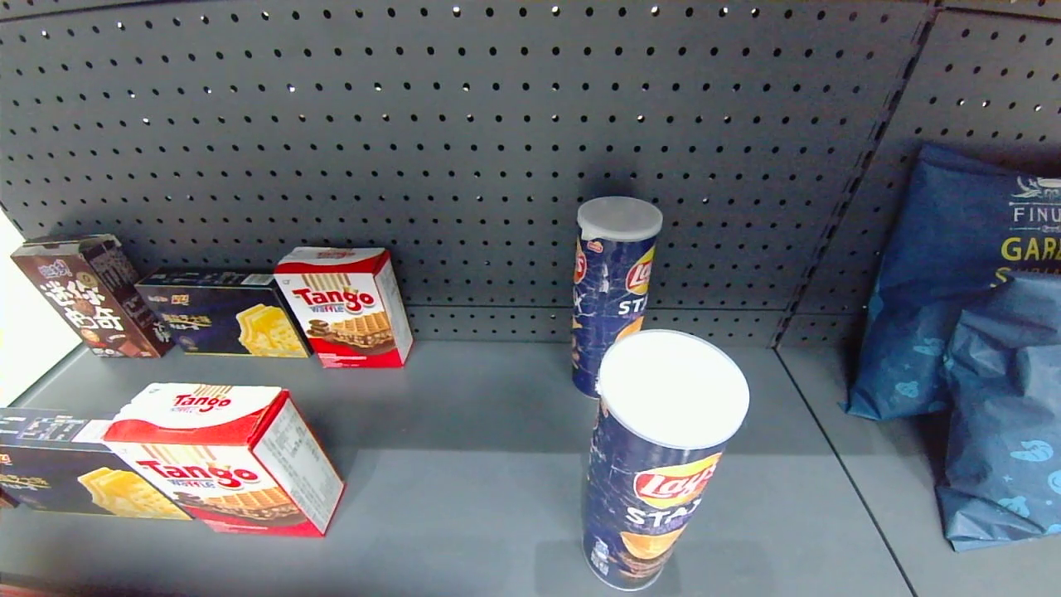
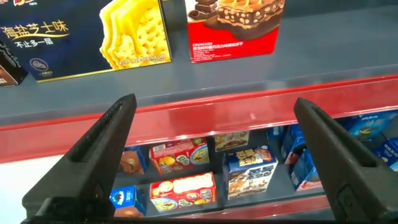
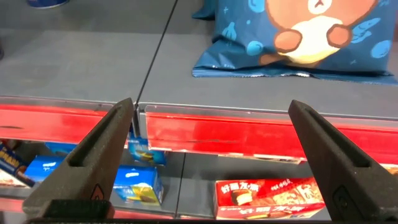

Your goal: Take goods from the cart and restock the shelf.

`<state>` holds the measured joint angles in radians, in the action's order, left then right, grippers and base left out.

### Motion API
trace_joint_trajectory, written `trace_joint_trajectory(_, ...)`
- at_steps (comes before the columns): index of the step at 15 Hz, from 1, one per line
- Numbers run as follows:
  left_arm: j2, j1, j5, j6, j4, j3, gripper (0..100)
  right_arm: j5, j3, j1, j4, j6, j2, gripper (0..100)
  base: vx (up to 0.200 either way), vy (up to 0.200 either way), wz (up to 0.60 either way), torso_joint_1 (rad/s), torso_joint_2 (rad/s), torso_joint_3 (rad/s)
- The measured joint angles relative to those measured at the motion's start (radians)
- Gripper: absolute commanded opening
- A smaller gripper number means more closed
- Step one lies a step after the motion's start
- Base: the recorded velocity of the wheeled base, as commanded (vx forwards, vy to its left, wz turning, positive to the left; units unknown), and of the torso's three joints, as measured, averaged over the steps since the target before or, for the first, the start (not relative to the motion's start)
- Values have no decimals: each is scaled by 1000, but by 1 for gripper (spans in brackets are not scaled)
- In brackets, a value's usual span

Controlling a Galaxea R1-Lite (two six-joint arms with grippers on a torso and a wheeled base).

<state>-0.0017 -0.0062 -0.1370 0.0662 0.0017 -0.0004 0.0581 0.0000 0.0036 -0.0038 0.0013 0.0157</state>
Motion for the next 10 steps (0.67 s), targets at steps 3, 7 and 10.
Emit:
trace_joint_trajectory(3,0,0,-1,-4,0,-1,100,1,0,-1,3,-1,-9,100,0,0,0,0,0,0)
trace_joint_trajectory(7,0,0,4,2,0,-1,100,1,0,-1,1,-1,-12,100,-50,0,0,2,-1,2)
trace_joint_trajectory(10,0,0,22,0,0,0,100,1,0,-1,1,-1,-13,100,-133,0,0,8,2,0)
